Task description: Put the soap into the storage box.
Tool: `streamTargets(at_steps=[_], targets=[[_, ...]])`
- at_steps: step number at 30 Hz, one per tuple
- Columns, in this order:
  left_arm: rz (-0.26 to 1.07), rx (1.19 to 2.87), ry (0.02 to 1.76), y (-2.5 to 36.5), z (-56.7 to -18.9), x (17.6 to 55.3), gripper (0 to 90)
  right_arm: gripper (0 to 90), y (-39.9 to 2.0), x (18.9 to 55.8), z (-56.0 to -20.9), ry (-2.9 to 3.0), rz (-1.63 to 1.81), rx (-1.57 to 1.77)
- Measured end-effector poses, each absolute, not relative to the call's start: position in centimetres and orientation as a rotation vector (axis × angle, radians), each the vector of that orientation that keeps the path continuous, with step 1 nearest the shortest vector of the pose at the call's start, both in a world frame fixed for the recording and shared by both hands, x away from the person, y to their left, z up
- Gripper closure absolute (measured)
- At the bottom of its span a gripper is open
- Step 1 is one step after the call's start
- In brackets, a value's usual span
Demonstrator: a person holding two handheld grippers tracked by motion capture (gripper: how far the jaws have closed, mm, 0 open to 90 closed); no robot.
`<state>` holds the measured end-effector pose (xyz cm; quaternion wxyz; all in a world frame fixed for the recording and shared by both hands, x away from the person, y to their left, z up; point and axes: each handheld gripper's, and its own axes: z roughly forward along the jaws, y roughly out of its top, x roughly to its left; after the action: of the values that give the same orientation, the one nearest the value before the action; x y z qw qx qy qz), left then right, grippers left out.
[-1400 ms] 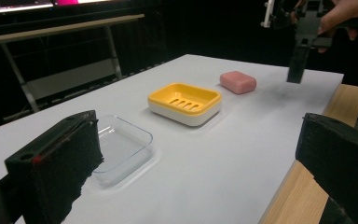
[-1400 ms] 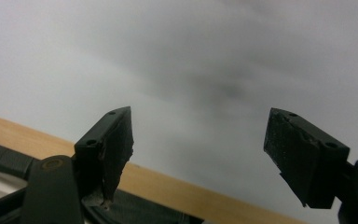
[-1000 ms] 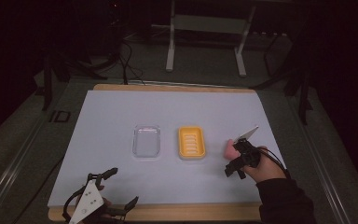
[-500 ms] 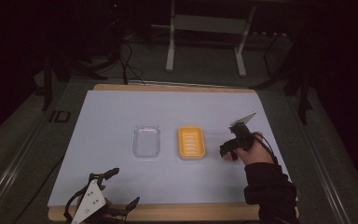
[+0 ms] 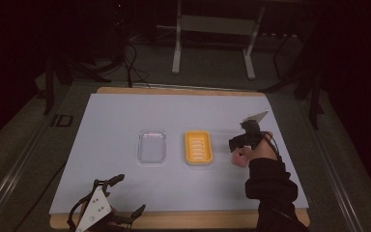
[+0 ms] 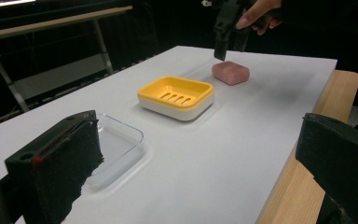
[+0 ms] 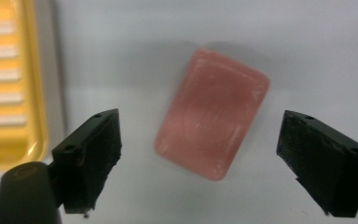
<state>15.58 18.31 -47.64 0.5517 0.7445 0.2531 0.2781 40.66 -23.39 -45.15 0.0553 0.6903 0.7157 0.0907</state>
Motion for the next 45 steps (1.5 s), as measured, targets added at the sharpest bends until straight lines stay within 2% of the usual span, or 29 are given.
streamTargets(at_steps=[11,18,20,24,30,45], targets=[[0.657,1.761,0.596,18.3,-47.7,15.5,0.5,16.3,-23.2,41.8,-47.9,2.076,0.162,2.219],[0.656,1.763,0.592,18.3,-47.7,15.5,0.5,22.6,-22.6,42.3,-48.5,2.055,0.115,2.2],[0.655,1.766,0.591,18.3,-47.7,15.5,0.5,28.7,-22.6,42.4,-48.5,2.039,0.099,2.192],[0.656,1.77,0.588,18.2,-47.7,15.5,0.5,29.2,-22.6,42.4,-48.7,2.048,0.089,2.172],[0.657,1.776,0.59,18.2,-47.8,15.6,0.5,34.9,-22.5,42.4,-49.1,2.057,0.085,2.17],[0.657,1.769,0.588,18.2,-47.7,15.6,0.5,37.6,-22.4,43.0,-46.6,2.097,0.073,2.151]])
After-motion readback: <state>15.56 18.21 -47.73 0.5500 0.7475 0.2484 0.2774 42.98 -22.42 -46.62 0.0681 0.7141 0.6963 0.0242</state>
